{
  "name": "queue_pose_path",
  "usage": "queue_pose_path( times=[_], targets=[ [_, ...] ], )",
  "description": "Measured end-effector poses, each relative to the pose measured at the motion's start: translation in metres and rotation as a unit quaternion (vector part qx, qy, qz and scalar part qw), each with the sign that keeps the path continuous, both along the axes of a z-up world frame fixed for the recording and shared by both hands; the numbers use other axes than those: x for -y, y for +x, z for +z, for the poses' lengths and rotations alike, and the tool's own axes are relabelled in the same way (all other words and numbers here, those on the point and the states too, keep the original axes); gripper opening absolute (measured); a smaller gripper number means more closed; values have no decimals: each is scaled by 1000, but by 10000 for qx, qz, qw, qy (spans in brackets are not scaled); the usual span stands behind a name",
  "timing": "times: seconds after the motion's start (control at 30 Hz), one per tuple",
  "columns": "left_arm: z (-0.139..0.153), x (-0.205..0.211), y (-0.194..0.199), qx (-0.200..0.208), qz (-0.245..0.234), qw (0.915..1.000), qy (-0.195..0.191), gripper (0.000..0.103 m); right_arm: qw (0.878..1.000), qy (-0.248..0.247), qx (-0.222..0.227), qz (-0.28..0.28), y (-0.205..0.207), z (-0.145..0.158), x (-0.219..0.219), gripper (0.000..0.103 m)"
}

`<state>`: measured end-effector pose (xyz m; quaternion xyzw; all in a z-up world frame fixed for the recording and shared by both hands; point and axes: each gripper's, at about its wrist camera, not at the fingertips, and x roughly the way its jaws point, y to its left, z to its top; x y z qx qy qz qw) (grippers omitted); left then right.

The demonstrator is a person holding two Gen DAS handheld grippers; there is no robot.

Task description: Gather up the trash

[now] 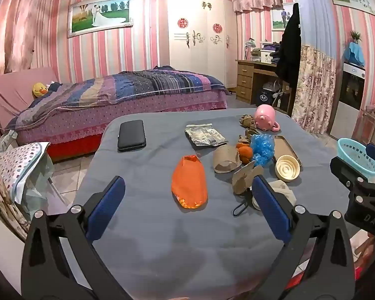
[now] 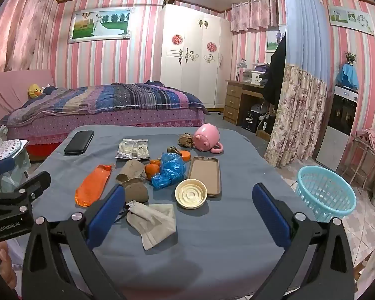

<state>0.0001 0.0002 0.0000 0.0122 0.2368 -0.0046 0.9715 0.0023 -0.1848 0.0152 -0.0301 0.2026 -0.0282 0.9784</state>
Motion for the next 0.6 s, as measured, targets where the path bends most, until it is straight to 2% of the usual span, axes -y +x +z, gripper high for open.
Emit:
queue_pose_path(
  times=[0.6],
  targets=[
    [-8, -2, 5, -104, -103, 9998, -98, 98, 10000, -38, 25, -52, -1, -1, 3, 99]
  ],
)
